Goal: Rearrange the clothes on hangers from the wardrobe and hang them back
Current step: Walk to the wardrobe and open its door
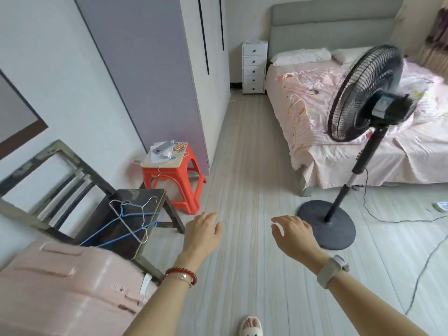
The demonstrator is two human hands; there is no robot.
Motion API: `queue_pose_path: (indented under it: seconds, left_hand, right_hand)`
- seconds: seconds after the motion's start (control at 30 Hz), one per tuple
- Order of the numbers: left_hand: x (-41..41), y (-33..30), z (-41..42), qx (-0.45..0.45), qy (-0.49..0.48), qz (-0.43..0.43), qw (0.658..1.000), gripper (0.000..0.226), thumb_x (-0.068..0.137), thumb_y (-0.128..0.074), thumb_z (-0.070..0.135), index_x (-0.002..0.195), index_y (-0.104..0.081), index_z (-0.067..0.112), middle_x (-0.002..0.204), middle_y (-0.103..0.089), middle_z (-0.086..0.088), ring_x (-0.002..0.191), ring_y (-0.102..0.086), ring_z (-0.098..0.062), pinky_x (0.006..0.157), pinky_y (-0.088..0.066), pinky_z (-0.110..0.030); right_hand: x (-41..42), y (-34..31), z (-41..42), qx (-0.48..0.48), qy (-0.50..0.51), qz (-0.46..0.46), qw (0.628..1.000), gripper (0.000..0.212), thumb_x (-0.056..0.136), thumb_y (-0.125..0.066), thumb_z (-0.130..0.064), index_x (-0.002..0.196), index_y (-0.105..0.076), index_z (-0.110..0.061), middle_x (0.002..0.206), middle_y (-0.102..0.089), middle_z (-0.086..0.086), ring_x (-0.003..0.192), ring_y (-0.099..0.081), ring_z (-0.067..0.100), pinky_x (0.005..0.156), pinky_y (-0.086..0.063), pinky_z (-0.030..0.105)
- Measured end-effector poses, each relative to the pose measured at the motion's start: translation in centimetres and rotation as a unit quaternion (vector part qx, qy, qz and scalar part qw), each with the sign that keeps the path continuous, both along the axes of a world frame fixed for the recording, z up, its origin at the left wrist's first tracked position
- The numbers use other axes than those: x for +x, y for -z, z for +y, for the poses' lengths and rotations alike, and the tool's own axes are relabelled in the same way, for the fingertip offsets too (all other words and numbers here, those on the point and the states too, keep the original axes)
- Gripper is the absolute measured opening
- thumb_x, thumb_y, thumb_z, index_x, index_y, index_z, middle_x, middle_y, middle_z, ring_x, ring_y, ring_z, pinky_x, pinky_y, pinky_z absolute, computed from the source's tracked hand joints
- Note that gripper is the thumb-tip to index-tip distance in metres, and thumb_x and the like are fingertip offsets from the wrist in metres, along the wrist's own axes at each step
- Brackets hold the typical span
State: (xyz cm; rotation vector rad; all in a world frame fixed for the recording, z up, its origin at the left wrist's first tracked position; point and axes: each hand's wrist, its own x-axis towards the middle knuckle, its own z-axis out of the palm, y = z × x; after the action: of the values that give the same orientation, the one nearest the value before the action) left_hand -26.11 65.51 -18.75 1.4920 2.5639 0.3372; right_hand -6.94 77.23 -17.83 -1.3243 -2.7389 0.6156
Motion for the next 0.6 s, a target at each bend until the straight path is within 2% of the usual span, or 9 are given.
queue_pose_path:
  seconds: [0.1,0.2,0.43,0.5,0.53,0.6]
  left_hand:
    - [-4.9,-1.1,9.1,0.02,0.01,0.005,1.0,0.032,0.096,-0.041,0.025,0.121,-0.054,0.009,0.123,-0.058,-0.005,0.111,-0.054,-0.024,0.09,-0.042,-0.033]
    - [-8.2,-2.1,17.5,0.028,0.029,-0.001,0.999,0.036,0.096,-0.041,0.026,0.127,-0.051,0.013,0.128,-0.055,-0.004,0.117,-0.051,-0.024,0.092,-0.039,-0.033]
    - [-15.0,0.9,33.3,-0.01,0.054,-0.003,0.999,0.038,0.095,-0.041,0.03,0.13,-0.049,0.017,0.129,-0.054,0.0,0.117,-0.05,-0.021,0.094,-0.036,-0.031]
    - [-17.6,1.7,38.0,-0.028,0.05,-0.002,0.998,0.039,0.096,-0.04,0.03,0.131,-0.048,0.018,0.13,-0.053,-0.001,0.118,-0.049,-0.021,0.094,-0.036,-0.031]
    - [-18.9,1.9,40.5,-0.037,0.046,-0.002,0.998,0.039,0.096,-0.04,0.03,0.132,-0.047,0.017,0.131,-0.053,-0.001,0.119,-0.049,-0.022,0.094,-0.036,-0.031]
    - [-21.9,1.4,46.0,-0.04,0.036,0.0,0.999,0.039,0.096,-0.04,0.029,0.132,-0.047,0.017,0.13,-0.054,-0.003,0.119,-0.049,-0.023,0.095,-0.037,-0.032]
  right_hand:
    - [-4.3,-2.0,7.8,0.005,0.002,0.019,1.0,0.039,0.098,-0.032,-0.031,0.134,-0.042,-0.021,0.139,-0.045,-0.005,0.13,-0.035,0.015,0.105,-0.026,0.031]
    - [-7.4,-3.1,15.6,0.033,0.022,0.02,0.999,0.037,0.097,-0.033,-0.03,0.13,-0.047,-0.021,0.135,-0.048,-0.004,0.13,-0.034,0.016,0.104,-0.026,0.033]
    - [-15.0,0.7,31.1,-0.001,0.045,-0.011,0.999,0.036,0.096,-0.034,-0.029,0.127,-0.05,-0.022,0.133,-0.051,-0.002,0.125,-0.04,0.021,0.102,-0.029,0.034]
    - [-17.7,1.7,35.9,-0.014,0.043,-0.014,0.999,0.03,0.095,-0.034,-0.027,0.115,-0.056,-0.021,0.126,-0.055,-0.001,0.119,-0.045,0.023,0.097,-0.033,0.035]
    - [-19.1,2.0,38.5,-0.025,0.044,-0.016,0.999,0.023,0.094,-0.034,-0.025,0.099,-0.056,-0.021,0.118,-0.058,0.001,0.113,-0.047,0.024,0.093,-0.035,0.035]
    - [-22.1,1.9,44.0,-0.036,0.046,-0.009,0.998,0.019,0.092,-0.035,-0.02,0.074,-0.042,-0.022,0.097,-0.057,0.004,0.1,-0.05,0.027,0.085,-0.036,0.034]
